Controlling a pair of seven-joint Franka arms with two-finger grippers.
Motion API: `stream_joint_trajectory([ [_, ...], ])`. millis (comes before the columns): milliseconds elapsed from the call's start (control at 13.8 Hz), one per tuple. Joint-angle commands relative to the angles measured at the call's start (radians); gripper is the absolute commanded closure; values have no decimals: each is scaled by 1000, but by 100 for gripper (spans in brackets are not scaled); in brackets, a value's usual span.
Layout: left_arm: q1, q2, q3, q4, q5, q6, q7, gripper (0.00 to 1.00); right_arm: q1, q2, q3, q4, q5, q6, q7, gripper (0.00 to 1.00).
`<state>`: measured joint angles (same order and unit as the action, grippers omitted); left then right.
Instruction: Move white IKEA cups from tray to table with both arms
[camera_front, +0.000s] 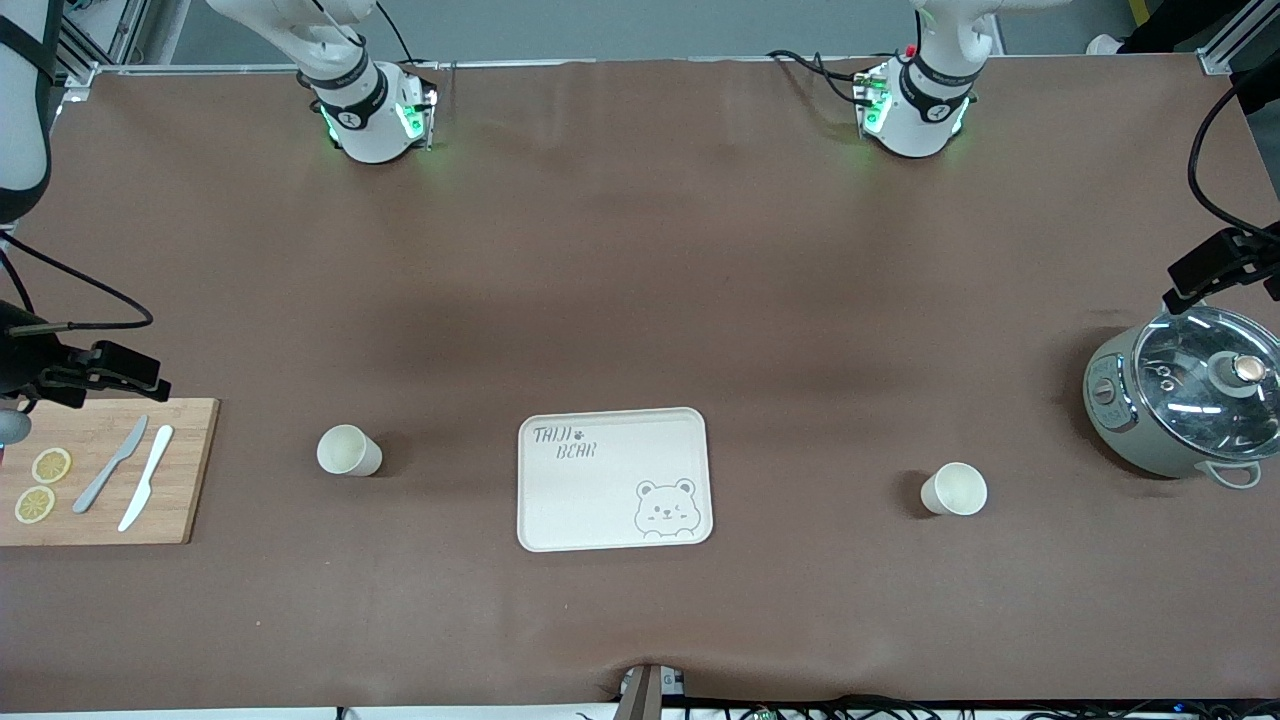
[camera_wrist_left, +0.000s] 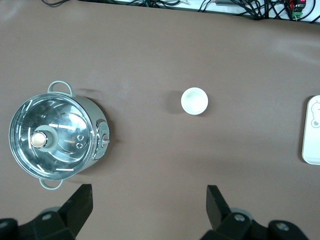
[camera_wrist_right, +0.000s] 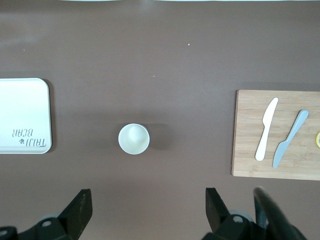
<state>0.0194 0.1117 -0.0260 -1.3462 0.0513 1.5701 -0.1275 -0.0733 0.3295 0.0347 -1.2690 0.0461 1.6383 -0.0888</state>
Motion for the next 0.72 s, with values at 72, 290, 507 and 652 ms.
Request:
stream_joint_trajectory([
  [72, 85, -12, -75, -8, -28, -5, 19, 0, -11, -20, 10, 7, -5, -40, -3, 0],
  [290, 88, -12, -78, -7, -24, -21, 17, 0, -26, -67, 11, 5, -5, -90, -2, 0],
  [507, 86, -12, -81, -1, -27, -51, 19, 0, -22, -139, 14, -3, -18, -164, 7, 0],
  [652, 86, -12, -83, 1, -37, -56, 17, 0, -31, -136, 11, -6, -18, -161, 4, 0],
])
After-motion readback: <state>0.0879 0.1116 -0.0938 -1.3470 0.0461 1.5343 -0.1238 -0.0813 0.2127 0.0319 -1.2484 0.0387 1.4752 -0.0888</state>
